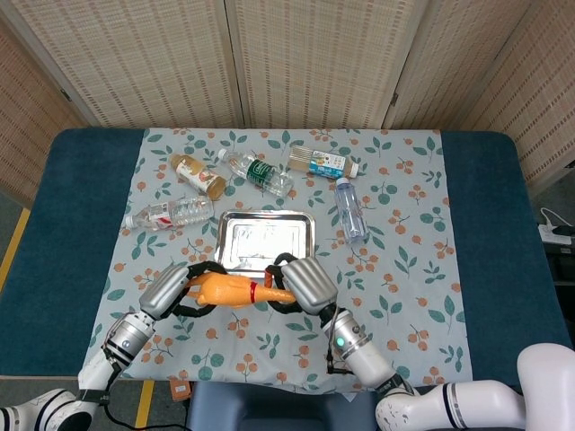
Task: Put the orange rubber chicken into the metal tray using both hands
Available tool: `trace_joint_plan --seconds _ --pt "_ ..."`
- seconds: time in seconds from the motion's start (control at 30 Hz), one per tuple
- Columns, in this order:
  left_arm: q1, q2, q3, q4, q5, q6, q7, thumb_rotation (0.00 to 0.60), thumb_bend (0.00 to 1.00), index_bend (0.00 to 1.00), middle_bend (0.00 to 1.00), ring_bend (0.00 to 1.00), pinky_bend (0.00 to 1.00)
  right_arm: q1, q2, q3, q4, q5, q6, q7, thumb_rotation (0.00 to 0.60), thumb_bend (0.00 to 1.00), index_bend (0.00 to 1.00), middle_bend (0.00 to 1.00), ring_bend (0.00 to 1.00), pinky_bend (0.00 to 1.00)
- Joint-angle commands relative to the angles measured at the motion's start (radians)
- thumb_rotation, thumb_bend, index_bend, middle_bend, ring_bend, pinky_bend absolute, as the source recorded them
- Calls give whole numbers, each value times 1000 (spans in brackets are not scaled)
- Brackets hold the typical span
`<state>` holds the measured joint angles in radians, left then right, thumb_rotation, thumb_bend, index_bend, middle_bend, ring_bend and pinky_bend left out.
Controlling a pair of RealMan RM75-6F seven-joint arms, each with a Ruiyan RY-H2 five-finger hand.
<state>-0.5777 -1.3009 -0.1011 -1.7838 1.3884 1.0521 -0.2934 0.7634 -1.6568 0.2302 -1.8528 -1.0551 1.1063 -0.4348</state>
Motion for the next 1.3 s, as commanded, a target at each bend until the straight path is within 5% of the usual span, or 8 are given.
trace_joint_plan --seconds 0.03,0.2,0.33,0.4,0.87,0.93,1.07,1.3 --pt "8 1 -4 -15 -7 7 -20 600 731 881 905 848 865 1 -2 -1 -2 2 3 -4 600 278 937 689 804 1000" --pt "11 7 10 -8 44 15 -42 600 574 779 803 718 722 3 -6 0 -5 3 9 -8 600 278 937 689 803 1000" --pt "-56 108 59 -55 50 -185 -135 600 445 110 140 134 297 5 -13 1 -5 9 12 -7 600 278 936 689 804 1000" --pt "-74 131 54 -61 55 -220 -188 600 407 0 0 0 150 6 -17 -1 -3 9 14 -9 600 278 937 689 803 1000" --pt "-91 135 50 -39 79 -224 -278 600 368 65 34 39 178 4 -6 1 -5 6 18 0 600 278 937 689 803 1000" --pt "-86 129 45 -36 61 -212 -254 600 408 255 199 183 281 3 -4 1 -6 6 17 2 600 278 937 689 803 1000" --pt "-73 104 28 -46 -13 -183 -178 600 605 723 685 621 718 4 0 2 -9 5 16 4 600 278 936 689 804 1000" --pt "-43 64 13 -70 -88 -107 -35 600 765 844 898 852 965 4 5 0 -13 4 15 6 600 278 936 689 804 1000"
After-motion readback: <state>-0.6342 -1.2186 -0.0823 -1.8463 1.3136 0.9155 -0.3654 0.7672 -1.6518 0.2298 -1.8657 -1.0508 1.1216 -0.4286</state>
